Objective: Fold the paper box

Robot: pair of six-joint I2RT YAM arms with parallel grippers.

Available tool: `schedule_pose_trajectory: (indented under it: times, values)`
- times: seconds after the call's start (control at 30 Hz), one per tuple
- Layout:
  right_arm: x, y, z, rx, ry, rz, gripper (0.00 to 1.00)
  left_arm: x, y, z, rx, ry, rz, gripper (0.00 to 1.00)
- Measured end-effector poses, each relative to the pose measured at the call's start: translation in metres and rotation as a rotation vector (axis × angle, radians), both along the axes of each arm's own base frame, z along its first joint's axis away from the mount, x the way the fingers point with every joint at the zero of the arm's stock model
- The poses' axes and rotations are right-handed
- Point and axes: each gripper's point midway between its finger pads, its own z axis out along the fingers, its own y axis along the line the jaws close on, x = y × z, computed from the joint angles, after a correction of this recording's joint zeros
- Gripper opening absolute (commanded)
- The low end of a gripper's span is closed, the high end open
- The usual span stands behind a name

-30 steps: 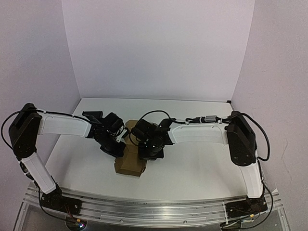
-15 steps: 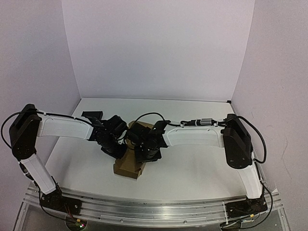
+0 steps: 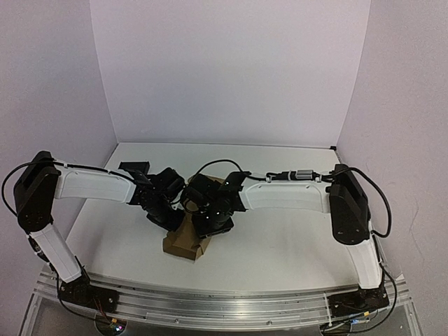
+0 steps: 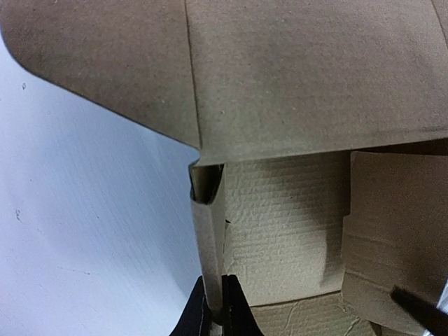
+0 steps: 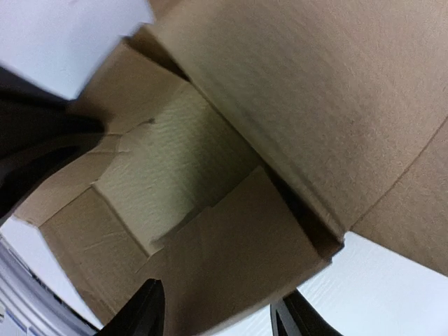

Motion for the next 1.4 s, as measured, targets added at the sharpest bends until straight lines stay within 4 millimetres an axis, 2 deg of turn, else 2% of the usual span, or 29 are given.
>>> schedule_pose_trajectory:
  times: [0.1, 0.23, 0.33, 0.4, 0.5, 0.57, 0.63, 0.7, 0.77, 0.9, 1.0, 1.1, 1.23, 1.4]
  values:
    - [-0.003, 0.003, 0.019, 0.037, -0.037, 0.077, 0.57, 0.0, 0.0, 0.0, 0.0, 0.0, 0.0, 0.0]
    - [-0.012, 0.008, 0.062, 0.138, -0.173, 0.216, 0.6, 0.0, -0.001, 0.0, -0.001, -0.001, -0.006, 0.0]
    - [-0.03, 0.009, 0.091, 0.202, -0.322, 0.349, 0.66, 0.0, -0.001, 0.0, -0.001, 0.0, -0.008, 0.0]
    - [-0.054, 0.017, 0.104, 0.236, -0.44, 0.483, 0.7, 0.0, -0.001, 0.0, -0.001, -0.001, -0.009, 0.0]
    - [-0.102, 0.038, 0.099, 0.213, -0.618, 0.723, 0.73, 0.0, -0.001, 0.0, -0.001, -0.001, -0.009, 0.0]
    - [-0.129, 0.048, 0.079, 0.156, -0.695, 0.851, 0.74, 0.0, -0.001, 0.0, -0.001, -0.001, -0.009, 0.0]
    - [-0.145, 0.053, 0.053, 0.084, -0.748, 0.948, 0.74, 0.0, -0.001, 0.0, -0.001, -0.001, -0.009, 0.0]
    - [-0.142, 0.051, 0.029, -0.004, -0.799, 1.002, 0.75, -0.001, -0.001, 0.0, -0.001, 0.0, -0.01, 0.0]
    - [-0.13, 0.048, 0.01, -0.094, -0.85, 1.035, 0.75, -0.001, -0.001, 0.0, -0.002, 0.0, -0.01, 0.0]
    - [-0.106, 0.05, -0.01, -0.222, -0.955, 1.072, 0.74, -0.001, -0.002, 0.0, -0.006, 0.003, -0.012, 0.0]
    - [-0.094, 0.055, -0.021, -0.308, -1.01, 1.106, 0.68, -0.001, -0.002, 0.0, -0.007, 0.004, -0.013, 0.0]
    - [-0.09, 0.064, -0.028, -0.354, -1.049, 1.133, 0.63, -0.001, -0.002, 0.0, -0.007, 0.004, -0.013, 0.0]
    - [-0.084, 0.074, -0.024, -0.387, -1.092, 1.124, 0.54, -0.001, -0.002, 0.0, -0.007, 0.004, -0.014, 0.0]
    - [-0.075, 0.079, -0.015, -0.425, -1.13, 1.081, 0.5, -0.002, -0.002, -0.001, -0.007, 0.005, -0.015, 0.0]
